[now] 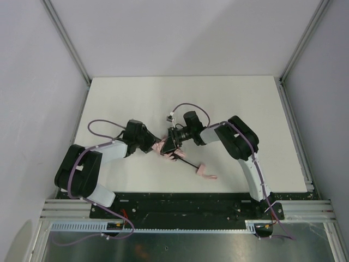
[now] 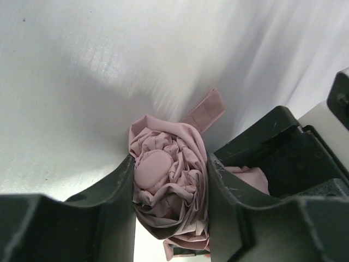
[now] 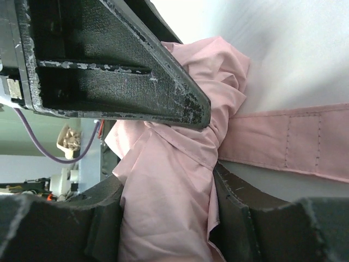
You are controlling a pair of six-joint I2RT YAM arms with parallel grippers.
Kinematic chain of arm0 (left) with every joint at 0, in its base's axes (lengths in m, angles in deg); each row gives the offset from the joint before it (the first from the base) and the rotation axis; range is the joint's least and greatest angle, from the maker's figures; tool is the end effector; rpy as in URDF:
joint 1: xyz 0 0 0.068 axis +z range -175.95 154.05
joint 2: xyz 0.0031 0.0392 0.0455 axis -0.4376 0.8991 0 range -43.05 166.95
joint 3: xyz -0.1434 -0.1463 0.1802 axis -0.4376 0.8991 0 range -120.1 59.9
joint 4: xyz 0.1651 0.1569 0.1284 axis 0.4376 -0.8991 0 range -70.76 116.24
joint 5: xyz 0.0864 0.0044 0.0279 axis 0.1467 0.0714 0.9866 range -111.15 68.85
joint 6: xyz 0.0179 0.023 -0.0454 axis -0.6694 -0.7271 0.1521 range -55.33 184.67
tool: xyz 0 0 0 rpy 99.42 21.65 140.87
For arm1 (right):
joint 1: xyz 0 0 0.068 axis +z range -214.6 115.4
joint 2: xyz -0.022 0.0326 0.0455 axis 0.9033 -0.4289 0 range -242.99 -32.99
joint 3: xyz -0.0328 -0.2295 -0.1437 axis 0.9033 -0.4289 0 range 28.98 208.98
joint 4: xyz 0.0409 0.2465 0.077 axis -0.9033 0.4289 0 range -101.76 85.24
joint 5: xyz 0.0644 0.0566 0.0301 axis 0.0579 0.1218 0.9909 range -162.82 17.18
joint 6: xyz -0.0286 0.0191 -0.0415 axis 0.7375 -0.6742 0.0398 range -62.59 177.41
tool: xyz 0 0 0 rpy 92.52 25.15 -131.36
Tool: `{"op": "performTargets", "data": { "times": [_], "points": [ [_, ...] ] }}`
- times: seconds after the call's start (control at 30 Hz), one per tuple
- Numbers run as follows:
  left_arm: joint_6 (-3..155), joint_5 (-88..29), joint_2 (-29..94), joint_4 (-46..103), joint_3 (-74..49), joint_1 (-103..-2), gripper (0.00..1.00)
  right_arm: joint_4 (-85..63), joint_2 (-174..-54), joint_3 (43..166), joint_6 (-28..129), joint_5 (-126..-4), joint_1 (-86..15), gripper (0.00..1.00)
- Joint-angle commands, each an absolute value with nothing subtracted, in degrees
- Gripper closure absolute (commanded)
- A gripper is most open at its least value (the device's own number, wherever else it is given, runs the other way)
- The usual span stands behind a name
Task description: Put away the umbrella
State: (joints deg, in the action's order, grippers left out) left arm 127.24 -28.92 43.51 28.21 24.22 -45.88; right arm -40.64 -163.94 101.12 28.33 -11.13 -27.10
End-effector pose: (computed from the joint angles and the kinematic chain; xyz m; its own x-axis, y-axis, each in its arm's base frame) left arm 0.2588 -0.0989 0.1424 -0.7002 -0.6816 -0.2123 -0.4349 0.6431 -0.6303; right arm 0.3379 0.2988 0.0890 -0.7806 -0.3083 -0.5437 -0.5888 0.0706 0.8052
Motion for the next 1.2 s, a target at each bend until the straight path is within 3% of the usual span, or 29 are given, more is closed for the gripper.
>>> {"op": "performTargets", "data": {
  "times": [0.0, 0.1, 0.2, 0.33, 0.5, 0.77, 1.17],
  "points": [
    [122.6, -29.4, 46.2, 21.1, 27.4, -48.0, 0.69, -42.1, -167.6, 100.9, 26.4, -9.3, -26.8, 1.0],
    [122.4, -28.7, 45.3, 21.5, 28.2, -48.0, 0.84, -37.0, -165.8, 100.9, 29.6, -11.3, -27.1, 0.96],
    [122.2, -28.1, 44.6, 21.7, 28.8, -47.9, 0.94, -28.2, -162.1, 100.9, 34.6, -17.1, -27.2, 0.73],
    [122.3, -27.9, 44.3, 21.7, 29.5, -47.6, 0.99, -15.7, -155.2, 100.9, 42.2, -29.3, -26.5, 0.42],
    [123.0, -27.9, 43.5, 21.6, 30.1, -47.3, 1.0, -4.3, -145.7, 100.9, 49.4, -42.8, -24.8, 0.27],
    [124.2, -27.5, 43.8, 18.8, 29.2, -47.3, 1.0, -1.0, -138.8, 100.9, 58.0, -66.1, -13.8, 0.19],
    [124.8, -27.7, 45.0, 15.4, 27.3, -46.5, 1.0, -3.2, -148.5, 100.9, 64.1, -85.4, -4.9, 0.19]
  ]
}}
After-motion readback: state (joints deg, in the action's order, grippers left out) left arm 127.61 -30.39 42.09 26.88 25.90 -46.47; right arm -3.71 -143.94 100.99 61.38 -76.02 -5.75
